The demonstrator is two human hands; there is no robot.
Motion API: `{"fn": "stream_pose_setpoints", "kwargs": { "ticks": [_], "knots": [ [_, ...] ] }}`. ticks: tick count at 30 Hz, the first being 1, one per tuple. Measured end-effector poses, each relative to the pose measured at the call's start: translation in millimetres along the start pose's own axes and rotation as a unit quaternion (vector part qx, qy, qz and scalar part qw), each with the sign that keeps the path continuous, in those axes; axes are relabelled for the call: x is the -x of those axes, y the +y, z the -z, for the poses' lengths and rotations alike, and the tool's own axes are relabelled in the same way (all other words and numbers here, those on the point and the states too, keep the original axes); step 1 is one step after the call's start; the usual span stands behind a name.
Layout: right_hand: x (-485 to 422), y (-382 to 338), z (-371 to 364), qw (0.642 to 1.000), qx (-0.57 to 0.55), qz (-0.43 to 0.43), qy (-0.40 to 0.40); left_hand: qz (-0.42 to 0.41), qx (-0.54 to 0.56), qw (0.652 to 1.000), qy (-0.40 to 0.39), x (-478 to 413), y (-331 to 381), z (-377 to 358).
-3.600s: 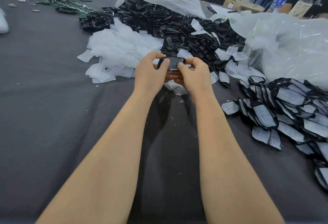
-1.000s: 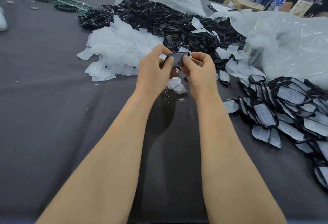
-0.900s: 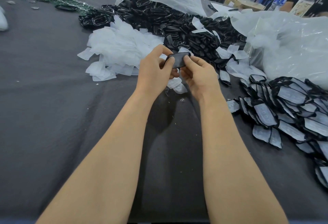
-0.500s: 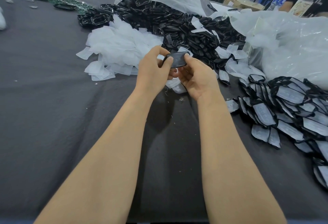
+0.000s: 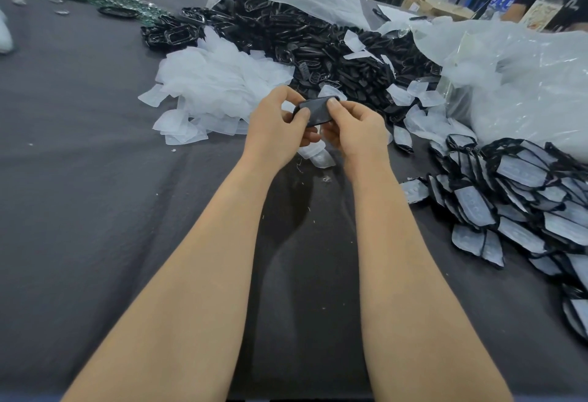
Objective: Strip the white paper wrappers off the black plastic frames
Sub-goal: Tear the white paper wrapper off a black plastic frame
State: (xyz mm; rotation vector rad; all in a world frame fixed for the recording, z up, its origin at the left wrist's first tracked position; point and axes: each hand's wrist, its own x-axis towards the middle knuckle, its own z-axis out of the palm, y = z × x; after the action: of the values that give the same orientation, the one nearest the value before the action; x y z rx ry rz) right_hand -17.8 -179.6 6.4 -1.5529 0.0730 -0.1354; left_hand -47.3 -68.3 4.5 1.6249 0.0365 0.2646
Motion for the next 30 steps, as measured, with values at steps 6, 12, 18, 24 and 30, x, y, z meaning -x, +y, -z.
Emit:
{"fn": "stream_pose_setpoints", "kwargs": {
  "ticks": [6, 12, 18, 24, 30],
  "knots": [
    [0.2, 0.0, -1.9, 1.0, -0.018, -0.016, -0.015, 0.005, 0.003, 1.0, -0.003, 1.0, 0.2, 0.2],
    [-0.4, -0.8, -0.7, 0.998, -0.053, -0.015, 0.002, 0.016, 0.025, 0.999, -0.011, 0.9, 1.8, 0.0],
    [-0.1, -1.9, 1.8, 0.997, -0.065, -0.021, 0.017, 0.025, 0.028, 0.999, -0.015, -0.1, 1.5, 0.8],
    [-0.5, 0.0, 4.0, 0.998, 0.032, 0.009, -0.046, 0.033, 0.032, 0.999, 0.022, -4.1, -3.8, 2.2],
    [0.6, 2.5, -0.1, 0.991, 0.113, 0.065, -0.035, 0.009, -0.003, 0.999, 0.035, -6.3, -8.5, -0.1]
  ]
}}
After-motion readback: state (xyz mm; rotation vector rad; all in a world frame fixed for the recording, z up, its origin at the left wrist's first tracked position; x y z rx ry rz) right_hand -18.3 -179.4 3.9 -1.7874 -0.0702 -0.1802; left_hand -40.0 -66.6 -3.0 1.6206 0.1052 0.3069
